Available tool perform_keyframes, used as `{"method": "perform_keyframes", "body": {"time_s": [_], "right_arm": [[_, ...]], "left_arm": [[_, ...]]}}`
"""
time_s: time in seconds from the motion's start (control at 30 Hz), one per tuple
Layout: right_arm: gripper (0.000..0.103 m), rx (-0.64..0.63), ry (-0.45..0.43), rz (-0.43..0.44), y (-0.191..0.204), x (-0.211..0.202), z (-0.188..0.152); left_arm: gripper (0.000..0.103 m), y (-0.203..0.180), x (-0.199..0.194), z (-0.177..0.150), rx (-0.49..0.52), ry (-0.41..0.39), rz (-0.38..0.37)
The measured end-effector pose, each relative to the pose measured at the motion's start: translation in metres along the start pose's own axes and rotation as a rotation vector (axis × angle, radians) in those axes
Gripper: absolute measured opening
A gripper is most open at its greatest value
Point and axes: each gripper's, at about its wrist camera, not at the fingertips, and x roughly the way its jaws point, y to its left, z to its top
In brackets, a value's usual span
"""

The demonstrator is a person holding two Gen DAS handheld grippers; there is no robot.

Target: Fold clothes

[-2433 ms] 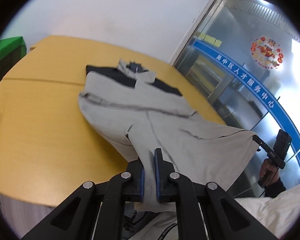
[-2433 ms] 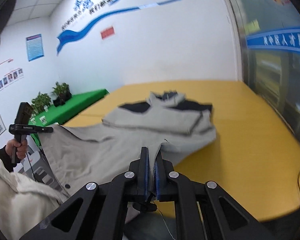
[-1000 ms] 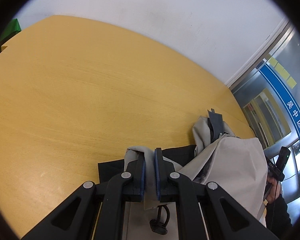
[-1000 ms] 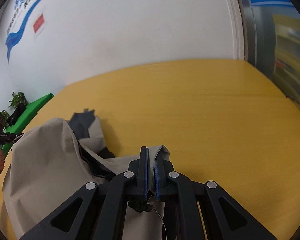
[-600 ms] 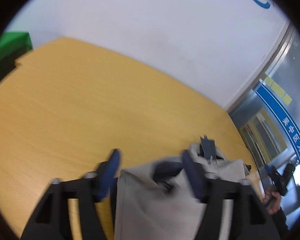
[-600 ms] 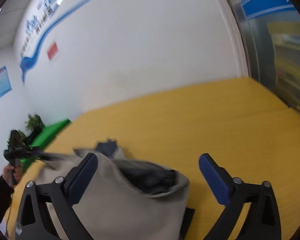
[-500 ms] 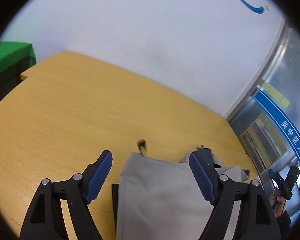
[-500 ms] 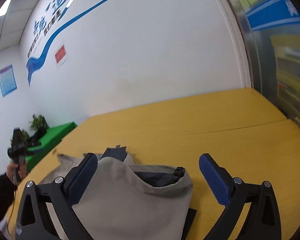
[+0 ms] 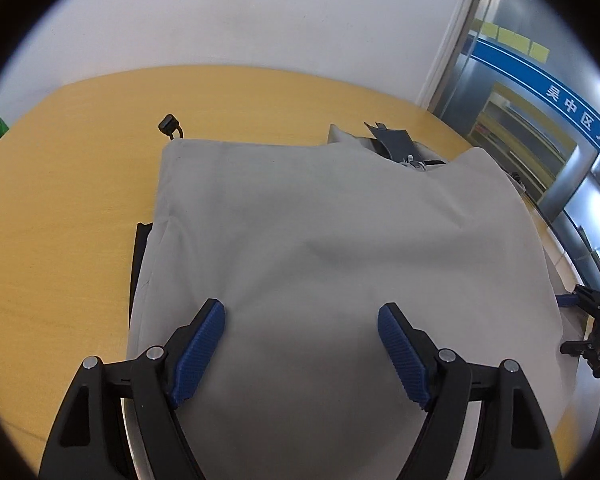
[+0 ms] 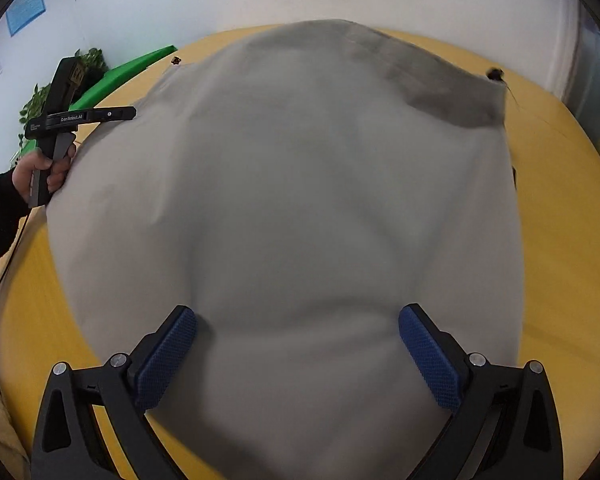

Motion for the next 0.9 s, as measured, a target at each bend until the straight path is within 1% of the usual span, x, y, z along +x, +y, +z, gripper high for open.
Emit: {"method": "perform_keyframes", "body": {"time_s": [0.1,0.2,0.3,0.33,0.37,0.43,0.5,0.53,0.57,0.6,0.67,0.7,0.77,0.8,0.83,0.87,0.9], "right_arm": [[0.103,0.04,0.017,0.01,0.014,-0.014,-0.03],[0.103,0.065,0.052,0.012,0.029,-0.028,-0.058],[0.103,0.085,0.093,0.029,0.032,-0.042,-0.074],[0.103,0.089,0.085,0.036,0.026,-0.048,-0.071],[0.103,0.087,0.065,0.038,0.019,-0.053,-0.067],[0.103,0.076,-0.016,0.008,-0.002,-0.068,-0.05],[0.103,0.057,-0.091,-0.016,-0.032,-0.073,-0.028],[0.103,0.046,-0.119,-0.033,-0.049,-0.072,-0.016],[0.103,0.044,-0.127,-0.049,-0.063,-0.069,-0.008],[0.103,0.047,-0.131,-0.059,-0.079,-0.063,0.002],[0.103,0.057,-0.133,-0.049,-0.112,-0.044,0.024],[0.102,0.056,-0.134,-0.04,-0.121,-0.035,0.034],[0.094,0.051,-0.132,-0.023,-0.131,-0.018,0.047],[0.085,0.052,-0.131,-0.007,-0.136,-0.011,0.051],[0.072,0.05,-0.129,0.007,-0.138,-0.004,0.053],[0.063,0.045,-0.128,0.02,-0.138,0.0,0.053],[0.049,0.038,-0.127,0.028,-0.14,0.008,0.063]], "left_arm": [[0.079,-0.012,-0.009,-0.018,0.047,0.023,0.023],[0.079,-0.027,-0.027,-0.045,0.08,0.041,0.046],[0.079,-0.032,-0.046,-0.06,0.067,0.062,0.019],[0.079,-0.032,-0.053,-0.064,0.063,0.069,0.007],[0.079,-0.029,-0.059,-0.059,0.056,0.067,0.006],[0.079,-0.021,-0.071,-0.048,0.043,0.061,0.004],[0.079,-0.005,-0.072,-0.019,0.017,0.013,0.027],[0.079,0.005,-0.068,-0.008,0.007,0.009,0.025],[0.079,0.016,-0.062,0.003,-0.005,0.008,0.025],[0.079,0.032,-0.047,0.016,-0.035,0.036,0.04],[0.079,0.048,-0.015,0.031,-0.095,0.104,0.019],[0.079,0.05,-0.006,0.032,-0.108,0.128,0.008],[0.078,0.053,0.013,0.035,-0.13,0.173,-0.014],[0.078,0.053,0.013,0.034,-0.121,0.167,-0.022],[0.078,0.053,0.013,0.032,-0.112,0.161,-0.03],[0.077,0.053,0.009,0.03,-0.102,0.152,-0.033],[0.068,0.054,0.005,0.028,-0.092,0.142,-0.036]]}}
